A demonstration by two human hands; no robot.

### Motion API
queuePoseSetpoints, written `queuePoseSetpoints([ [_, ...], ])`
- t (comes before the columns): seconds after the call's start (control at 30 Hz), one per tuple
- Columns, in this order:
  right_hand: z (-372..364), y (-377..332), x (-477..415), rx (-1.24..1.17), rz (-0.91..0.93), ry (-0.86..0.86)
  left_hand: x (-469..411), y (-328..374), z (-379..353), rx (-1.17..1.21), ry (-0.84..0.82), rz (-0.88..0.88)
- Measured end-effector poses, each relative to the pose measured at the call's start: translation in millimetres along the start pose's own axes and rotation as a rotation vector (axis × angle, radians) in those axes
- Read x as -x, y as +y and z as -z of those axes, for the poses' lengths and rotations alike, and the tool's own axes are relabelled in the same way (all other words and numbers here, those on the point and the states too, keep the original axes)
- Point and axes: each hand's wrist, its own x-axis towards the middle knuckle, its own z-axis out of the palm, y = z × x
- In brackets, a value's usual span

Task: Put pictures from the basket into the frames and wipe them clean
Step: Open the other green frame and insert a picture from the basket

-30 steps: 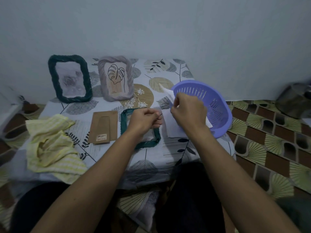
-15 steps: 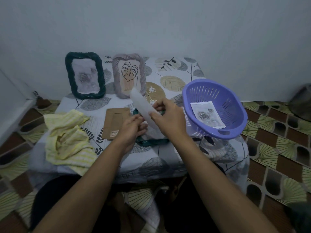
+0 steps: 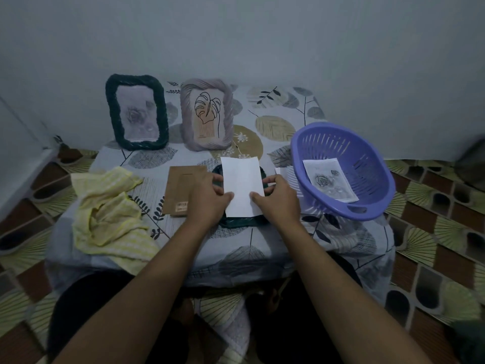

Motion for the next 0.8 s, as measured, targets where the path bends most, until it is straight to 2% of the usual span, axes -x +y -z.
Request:
queuePoseSetpoints([
  [0.3,-5,8,-2,0.254,0.042,-0.028,4,-15,-5,-0.276,0.019,-0.111],
  [0.5,-5,3,2,0.277,0.014,-0.13,1,-25,-5,-0.259,0.043,-0.123],
  [0.8,-5,-2,8,0.259,-0.014,-0.184,-2,-31,1,-0.258,0.037,-0.127],
])
